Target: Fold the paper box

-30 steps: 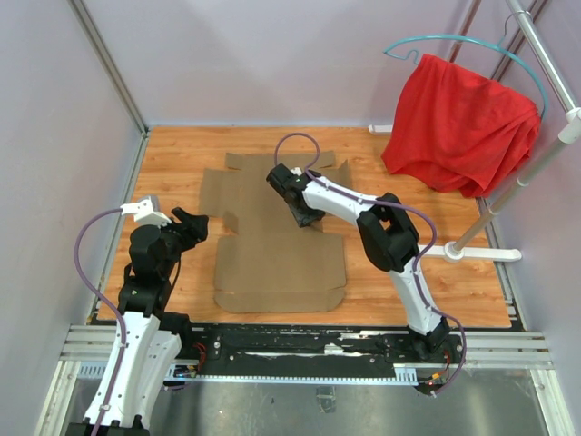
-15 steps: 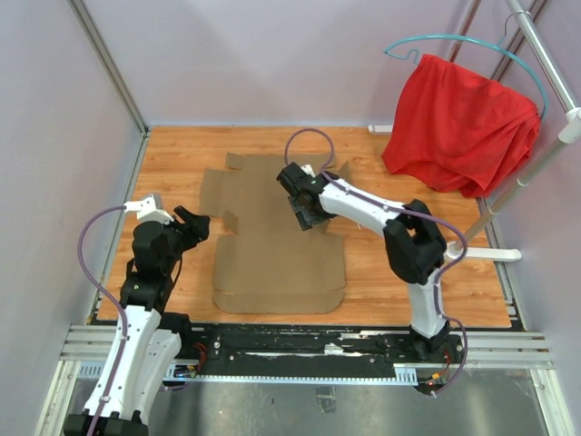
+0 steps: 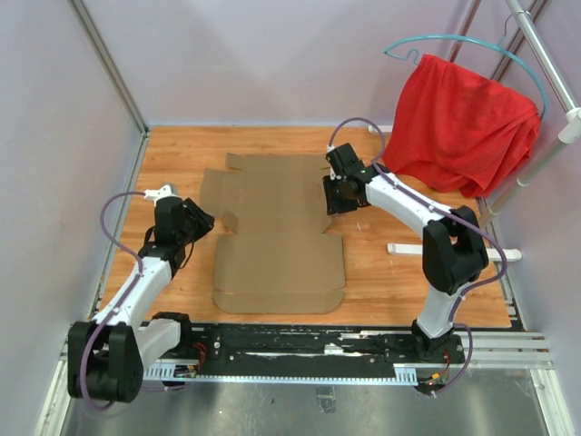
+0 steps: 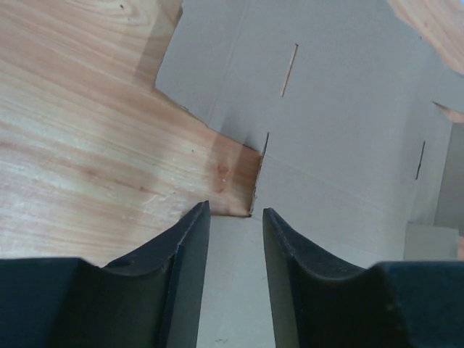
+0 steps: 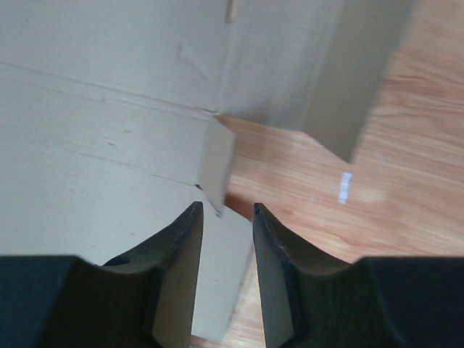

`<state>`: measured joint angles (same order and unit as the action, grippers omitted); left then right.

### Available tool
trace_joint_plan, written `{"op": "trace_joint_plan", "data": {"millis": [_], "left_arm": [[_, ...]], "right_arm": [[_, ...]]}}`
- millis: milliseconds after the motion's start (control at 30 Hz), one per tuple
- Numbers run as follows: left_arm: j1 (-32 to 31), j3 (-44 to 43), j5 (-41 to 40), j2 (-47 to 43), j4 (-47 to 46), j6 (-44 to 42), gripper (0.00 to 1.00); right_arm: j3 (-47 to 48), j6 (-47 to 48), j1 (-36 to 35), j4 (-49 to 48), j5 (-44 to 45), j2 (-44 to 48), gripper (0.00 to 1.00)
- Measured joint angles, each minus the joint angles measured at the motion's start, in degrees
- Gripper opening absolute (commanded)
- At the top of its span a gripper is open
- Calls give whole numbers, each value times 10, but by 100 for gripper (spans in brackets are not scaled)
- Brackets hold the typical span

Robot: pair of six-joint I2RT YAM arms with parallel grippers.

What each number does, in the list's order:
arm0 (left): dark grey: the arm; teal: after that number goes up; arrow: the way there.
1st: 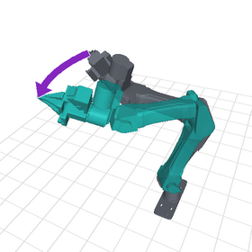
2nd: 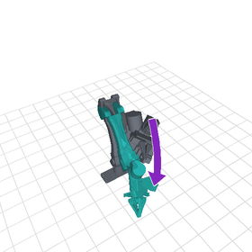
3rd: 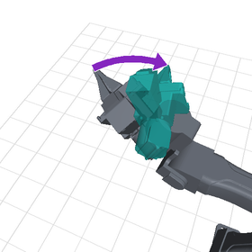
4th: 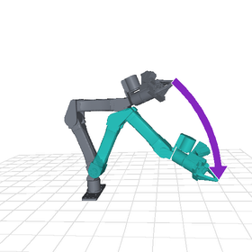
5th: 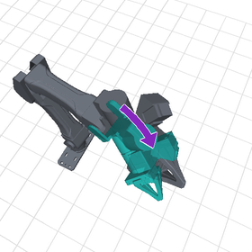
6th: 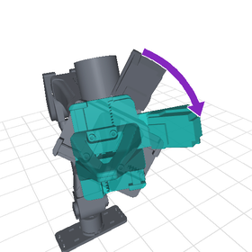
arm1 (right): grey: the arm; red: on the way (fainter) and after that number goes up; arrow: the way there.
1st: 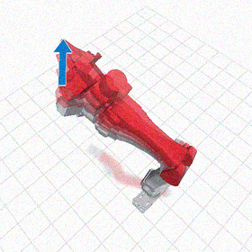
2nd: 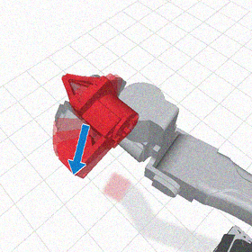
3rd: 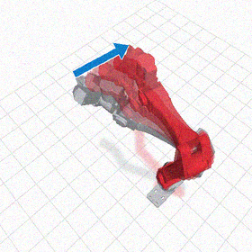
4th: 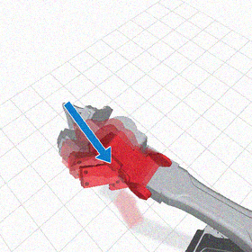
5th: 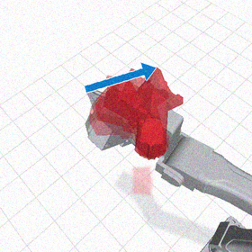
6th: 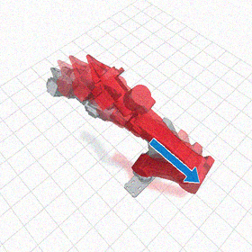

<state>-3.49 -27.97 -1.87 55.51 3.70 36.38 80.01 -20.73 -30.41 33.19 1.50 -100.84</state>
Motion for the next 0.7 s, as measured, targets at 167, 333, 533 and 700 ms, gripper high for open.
{"op": "trace_joint_plan", "data": {"millis": [167,333,533,700], "left_arm": [[0,-30,-4,60,-28,-3,33],[0,-61,-17,97,-60,-12,32],[0,-92,-28,174,-82,-15,20],[0,-110,-34,233,-83,-15,17]], "right_arm": [[0,-4,-1,-19,-53,-52,34],[1,-11,-1,-21,-62,-68,33],[-8,-23,0,-33,-28,-58,27],[-33,-29,4,-32,16,-10,26]]}}
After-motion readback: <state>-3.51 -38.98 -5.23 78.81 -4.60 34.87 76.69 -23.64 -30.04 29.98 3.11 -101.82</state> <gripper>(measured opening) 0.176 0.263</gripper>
